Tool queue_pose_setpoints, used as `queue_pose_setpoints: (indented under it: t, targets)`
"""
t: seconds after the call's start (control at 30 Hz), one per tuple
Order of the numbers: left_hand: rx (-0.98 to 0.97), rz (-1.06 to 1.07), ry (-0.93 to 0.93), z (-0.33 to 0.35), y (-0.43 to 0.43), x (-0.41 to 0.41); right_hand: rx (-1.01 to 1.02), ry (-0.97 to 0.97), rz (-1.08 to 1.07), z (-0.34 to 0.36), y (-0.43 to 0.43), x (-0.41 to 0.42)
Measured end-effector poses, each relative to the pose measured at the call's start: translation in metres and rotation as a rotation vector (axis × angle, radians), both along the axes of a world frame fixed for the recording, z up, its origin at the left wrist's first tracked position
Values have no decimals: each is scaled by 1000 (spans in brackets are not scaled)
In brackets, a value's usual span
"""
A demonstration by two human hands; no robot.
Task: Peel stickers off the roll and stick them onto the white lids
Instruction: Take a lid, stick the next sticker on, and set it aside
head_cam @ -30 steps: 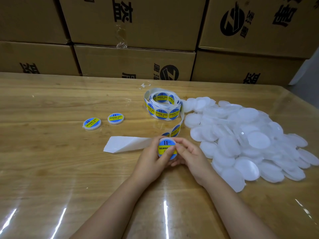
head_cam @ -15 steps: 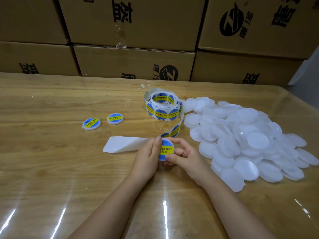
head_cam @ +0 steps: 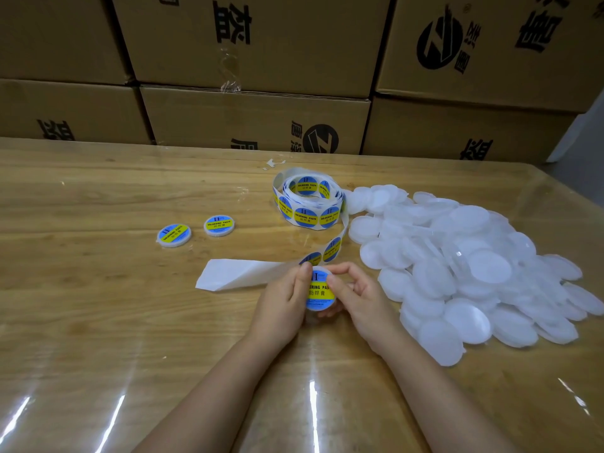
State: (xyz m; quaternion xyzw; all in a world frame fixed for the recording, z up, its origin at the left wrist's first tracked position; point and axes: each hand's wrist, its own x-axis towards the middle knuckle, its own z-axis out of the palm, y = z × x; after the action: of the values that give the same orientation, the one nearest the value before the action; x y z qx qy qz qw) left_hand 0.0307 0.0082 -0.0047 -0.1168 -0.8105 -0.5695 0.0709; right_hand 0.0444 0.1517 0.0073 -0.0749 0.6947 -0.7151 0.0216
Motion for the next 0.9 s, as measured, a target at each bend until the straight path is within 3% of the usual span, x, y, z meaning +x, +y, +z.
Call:
queue_pose_setpoints:
  t: [0.27, 0.4, 0.6, 0.67, 0.77, 0.9]
  targets:
    - [-240, -25, 45, 0, 2, 2, 73, -12, -151, -6, 1, -5]
    - [-118, -98, 116, 3, 2, 6, 12, -26, -206, -8, 2, -8]
    - [-222, -104, 290, 11, -3, 4, -61, -44, -228, -6, 4, -8]
    - [-217, -30, 343, 18, -11, 0, -103, -37, -158, -3, 2, -7]
    - [-127, 270, 337, 27, -41, -16, 3, -17, -94, -2, 0, -6]
    - [-308, 680, 119, 19, -97, -37, 41, -5, -83, -2, -1, -4]
